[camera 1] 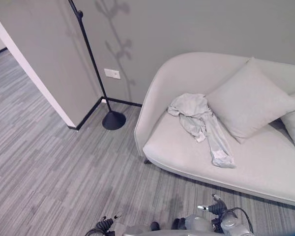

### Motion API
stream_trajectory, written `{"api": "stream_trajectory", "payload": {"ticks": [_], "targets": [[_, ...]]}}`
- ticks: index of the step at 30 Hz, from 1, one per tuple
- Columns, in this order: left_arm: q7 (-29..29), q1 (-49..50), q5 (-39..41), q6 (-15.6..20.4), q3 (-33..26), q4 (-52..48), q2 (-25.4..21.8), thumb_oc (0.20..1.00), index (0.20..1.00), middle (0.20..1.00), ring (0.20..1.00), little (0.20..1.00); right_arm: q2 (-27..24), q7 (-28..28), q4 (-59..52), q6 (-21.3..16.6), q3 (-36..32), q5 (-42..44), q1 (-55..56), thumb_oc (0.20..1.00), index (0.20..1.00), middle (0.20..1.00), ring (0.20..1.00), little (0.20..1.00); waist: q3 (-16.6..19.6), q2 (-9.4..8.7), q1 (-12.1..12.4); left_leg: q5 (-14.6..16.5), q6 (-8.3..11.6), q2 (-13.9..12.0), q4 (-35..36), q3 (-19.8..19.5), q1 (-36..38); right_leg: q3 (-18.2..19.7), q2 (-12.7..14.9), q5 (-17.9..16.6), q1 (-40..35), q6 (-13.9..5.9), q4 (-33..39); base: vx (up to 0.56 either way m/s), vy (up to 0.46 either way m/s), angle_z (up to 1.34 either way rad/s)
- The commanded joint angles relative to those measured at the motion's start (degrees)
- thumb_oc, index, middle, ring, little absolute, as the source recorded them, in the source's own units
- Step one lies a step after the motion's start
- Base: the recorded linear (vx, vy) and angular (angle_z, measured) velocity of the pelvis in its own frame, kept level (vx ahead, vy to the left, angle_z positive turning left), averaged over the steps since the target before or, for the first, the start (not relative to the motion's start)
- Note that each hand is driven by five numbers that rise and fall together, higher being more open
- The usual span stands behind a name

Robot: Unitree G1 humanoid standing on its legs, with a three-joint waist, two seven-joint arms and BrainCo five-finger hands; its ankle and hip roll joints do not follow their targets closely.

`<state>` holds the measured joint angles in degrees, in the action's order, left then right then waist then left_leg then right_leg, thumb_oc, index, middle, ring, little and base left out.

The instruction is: Hang the clothes on the sofa on the clothes rack.

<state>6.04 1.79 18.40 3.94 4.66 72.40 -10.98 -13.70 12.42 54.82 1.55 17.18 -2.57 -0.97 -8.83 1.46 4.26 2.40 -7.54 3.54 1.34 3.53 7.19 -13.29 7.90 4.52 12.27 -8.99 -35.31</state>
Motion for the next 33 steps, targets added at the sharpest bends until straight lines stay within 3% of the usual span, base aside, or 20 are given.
{"api": "stream_trajectory", "payload": {"ticks": [1, 3, 6, 11, 19, 20, 22, 23, 24, 25, 26, 27, 29, 30, 33], "targets": [[2.06, 0.1, -5.26, 1.0, 0.84, 0.54, 0.27, 1.0, 1.0, 1.0, 1.0, 1.0, -7.5, 7.04, -16.59, 0.64, -6.77, -7.33, 2.2, 1.0, 1.0, 1.0, 1.0, 1.0, 0.56, -0.77, -0.96, -3.2, 4.94, 0.69, 3.66, -3.78, 0.04, 4.54, -1.5, -8.94, -5.07, 1.38, 19.77, 0.26, -0.157, -0.05], [2.13, 0.72, -5.71, 0.95, 0.43, 0.84, 0.7, 1.0, 1.0, 1.0, 1.0, 1.0, -9.66, 8.18, -19.34, 1.78, -9.28, -8.82, 2.48, 1.0, 1.0, 1.0, 1.0, 1.0, 0.66, -1.27, -1.52, -1.87, 5.37, 0.77, 3.66, -5.42, 1.19, 8.73, -2.52, -10.53, -5.37, 1.12, 27.71, 0.19, -0.145, 0.3], [1.96, 1.2, -5.72, 0.91, -0.23, 1.36, 1.22, 1.0, 1.0, 1.0, 1.0, 1.0, -12.45, 9.91, -24.54, 2.67, -11.37, -13.61, 3.56, 1.0, 1.0, 1.0, 1.0, 1.0, -0.16, -1.78, -2.56, -0.46, 5.74, 0.66, 3.66, -8.98, 3.39, 12.78, -3.87, -15.01, -2.13, 0.27, 31.02, 0.2, -0.143, 0.6], [2.26, 1.67, -6.94, 1.03, -0.2, 1.58, 1.57, 1.0, 1.0, 1.0, 1.0, 1.0, -13.74, 11.1, -25.18, 2.76, -10.91, -17.37, 2.83, 1.0, 1.0, 1.0, 1.0, 1.0, 0.89, -2.4, -2.76, 0.92, 6.2, 0.14, 3.66, -10.8, 4.93, 11.96, -3.75, -13.64, -4.8, 1.03, 32.86, 0.15, -0.104, 0.87], [2.53, 3.82, -7.68, 2.27, 4.2, -1.79, 2.1, 1.0, 1.0, 1.0, 1.0, 1.0, -12.84, 14.21, -14.83, 1.14, -4.1, -17.91, -3.91, 1.0, 1.0, 1.0, 1.0, 1.0, 2.66, -2.14, -0.61, 1.25, 9.52, -4.63, 3.29, -12.13, 2.87, 6.28, -5.48, -11.71, -9.69, 2.11, 39.7, 0.12, -0.13, 0.37], [2.82, 3.93, -7.68, 2.33, 4.35, -1.9, 2.04, 1.0, 1.0, 1.0, 1.0, 1.0, -12.47, 14.76, -13.52, 1.1, -3.56, -17.68, -4.71, 1.0, 1.0, 1.0, 1.0, 1.0, 2.33, -2.25, -0.47, 1.73, 10.02, -4.72, 1.09, -11.87, 1.85, 6.02, -5.52, -11.17, -10.09, 2.38, 39.8, 0.01, -0.1, 0.26], [4.85, 2.2, -6.96, 3.04, 5.8, -3.23, 1.47, 1.0, 1.0, 1.0, 1.0, 1.0, -12.17, 18.87, -11.92, 1.23, -2.78, -15.7, -8.39, 1.0, 1.0, 1.0, 1.0, 1.0, -1.75, -3.32, -0.04, 0.89, 12.76, -2.24, -16.01, -10.87, -9.47, 4.28, -3.43, -10.09, -10.87, 3.82, 39.02, -0.12, -0.062, 0.26], [4.87, 2.07, -6.94, 3.03, 5.76, -3.21, 1.45, 1.0, 1.0, 1.0, 1.0, 1.0, -12.13, 18.95, -11.75, 1.16, -2.75, -15.66, -8.59, 1.0, 1.0, 1.0, 1.0, 1.0, -1.66, -3.28, -0.27, 1.26, 12.74, -2.16, -17.06, -11.07, -10.32, 4.07, -3.42, -10.09, -10.57, 3.8, 38.92, -0.2, -0.036, 0.81], [6.41, 0.91, -6.58, 3.47, 6.68, -3.66, 1.23, 1.0, 1.0, 1.0, 1.0, 1.0, -12.39, 21.95, -10.11, 1.98, -1.59, -16.71, -11.19, 1.0, 1.0, 1.0, 1.0, 1.0, -3.98, -3.38, 0.14, 0.25, 12.2, -1.78, -24.11, -10.2, -17.58, 2.61, -2.53, -9.6, -10.01, 4.42, 38.28, -0.1, -0.03, 1.11], [7.05, 0.33, -6.26, 3.8, 7.11, -3.69, 1.29, 1.0, 1.0, 1.0, 1.0, 1.0, -12.47, 24.39, -8.59, 2.34, -1.39, -17.33, -11.98, 1.0, 1.0, 1.0, 1.0, 1.0, -4.7, -3.21, 0.42, 1.29, 11.9, -3.42, -22.19, -9.06, -19.34, 1.84, -2.15, -9.33, -10.18, 3.99, 38.41, -0.1, -0.033, 1.02], [7.06, 0.26, -6.26, 3.81, 7.08, -3.67, 1.27, 1.0, 1.0, 1.0, 1.0, 1.0, -12.44, 24.43, -8.51, 2.3, -1.38, -17.31, -12.08, 1.0, 1.0, 1.0, 1.0, 1.0, -4.58, -3.37, 0.25, 0.93, 11.86, -3.21, -21.94, -9.14, -19.52, 1.72, -1.94, -9.41, -9.96, 3.95, 38.41, 0.14, 0.065, 0.64], [7.53, 0.03, -7.12, 3.78, 8.53, -4.03, 1.39, 1.0, 1.0, 1.0, 1.0, 1.0, -11.86, 26.4, -5.8, 3.2, -2.19, -15.16, -13.38, 1.0, 1.0, 1.0, 1.0, 1.0, -4.01, -2.22, 0.56, -4.69, 12.37, -8.62, -10.36, -6.37, -19.07, 0.0, -1.8, -9.19, -10.61, 3.16, 39.21, 0.19, 0.133, 0.41], [8.32, -0.14, -7.95, 3.95, 9.3, -4.48, 1.32, 1.0, 1.0, 1.0, 1.0, 1.0, -12.67, 29.25, -4.02, 3.46, -2.39, -14.28, -15.24, 1.0, 1.0, 1.0, 1.0, 1.0, -4.38, -0.54, 1.12, -10.25, 13.39, -12.34, -1.2, -3.05, -22.24, -1.14, -1.25, -7.74, -11.71, 2.86, 39.89, 0.22, 0.208, 0.51], [8.5, -0.52, -8.16, 3.83, 9.28, -3.92, 1.59, 1.0, 1.0, 1.0, 1.0, 1.0, -12.72, 30.3, -3.84, 3.87, -2.21, -14.86, -15.75, 1.0, 1.0, 1.0, 1.0, 1.0, -4.03, 0.39, 1.25, -11.44, 13.96, -13.75, 3.33, -1.33, -20.59, -1.2, -1.25, -7.19, -11.7, 2.68, 39.86, 0.21, 0.216, 0.53], [9.95, -0.12, -8.78, 4.21, 9.42, -2.52, 2.47, 1.0, 1.0, 1.0, 1.0, 1.0, -12.07, 32.08, -2.73, 4.34, -2.37, -15.58, -16.03, 1.0, 1.0, 1.0, 1.0, 1.0, -4.15, 1.68, 1.61, -13.79, 15.04, -14.36, 2.98, -0.8, -21.13, -0.32, -1.26, -6.32, -12.39, 2.17, 39.81, 0.16, 0.153, 0.11]]}}
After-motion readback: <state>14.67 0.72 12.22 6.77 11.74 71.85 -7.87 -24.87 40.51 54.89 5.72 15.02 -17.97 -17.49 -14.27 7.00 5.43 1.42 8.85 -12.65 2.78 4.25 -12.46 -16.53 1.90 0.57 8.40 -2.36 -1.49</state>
